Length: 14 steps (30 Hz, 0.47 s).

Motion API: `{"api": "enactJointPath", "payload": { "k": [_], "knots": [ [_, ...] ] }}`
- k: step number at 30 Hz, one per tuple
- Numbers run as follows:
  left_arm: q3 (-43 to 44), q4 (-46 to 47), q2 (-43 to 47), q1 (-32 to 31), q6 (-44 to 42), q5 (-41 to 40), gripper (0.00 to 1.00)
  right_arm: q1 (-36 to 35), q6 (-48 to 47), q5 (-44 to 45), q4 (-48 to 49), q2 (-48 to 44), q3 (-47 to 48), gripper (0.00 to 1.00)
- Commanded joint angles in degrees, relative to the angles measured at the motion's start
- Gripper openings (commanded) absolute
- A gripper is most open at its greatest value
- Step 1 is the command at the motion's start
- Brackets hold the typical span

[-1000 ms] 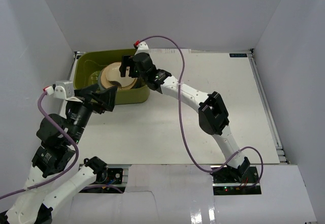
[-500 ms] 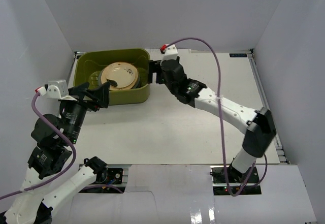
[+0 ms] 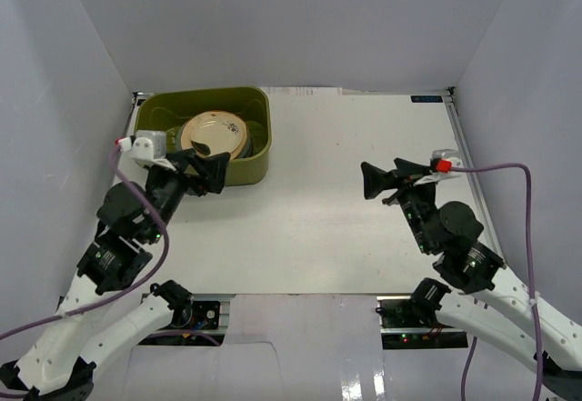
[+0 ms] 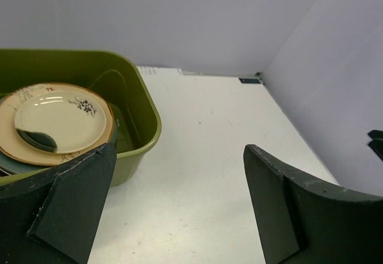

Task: Place the plates into the plastic bin on the countertop

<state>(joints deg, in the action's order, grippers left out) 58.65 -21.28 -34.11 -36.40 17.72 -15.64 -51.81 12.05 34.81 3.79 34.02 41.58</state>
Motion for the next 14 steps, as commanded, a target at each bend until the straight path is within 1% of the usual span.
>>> {"api": "enactJointPath", "payload": {
  "k": [1, 3, 7, 12, 14],
  "knots": [
    [-1.70, 3.25, -6.30, -0.07, 2.06, 2.80, 0.98, -0.13, -1.94, 5.00, 0.87, -5.71, -5.01, 0.90],
    [-1.61, 4.40, -8.77, -0.07, 2.50, 2.89, 0.98, -0.04, -3.17, 6.32, 0.95, -9.22, -6.51, 0.90],
    [-2.31, 9.31, -12.82, -0.07, 2.06, 2.28, 0.98, -0.13, -6.42, 7.38, 2.18, -10.20, -6.95, 0.90],
    [-4.68, 15.46, -14.41, -0.07, -0.83, 1.32, 0.98, -0.04, -11.61, 8.96, 6.57, -4.51, -6.78, 0.90],
    [-5.48, 18.11, -14.93, -0.07, -1.71, 0.96, 0.98, -0.04, -15.56, 10.18, 9.02, -1.61, -6.25, 0.90]
  ]
}}
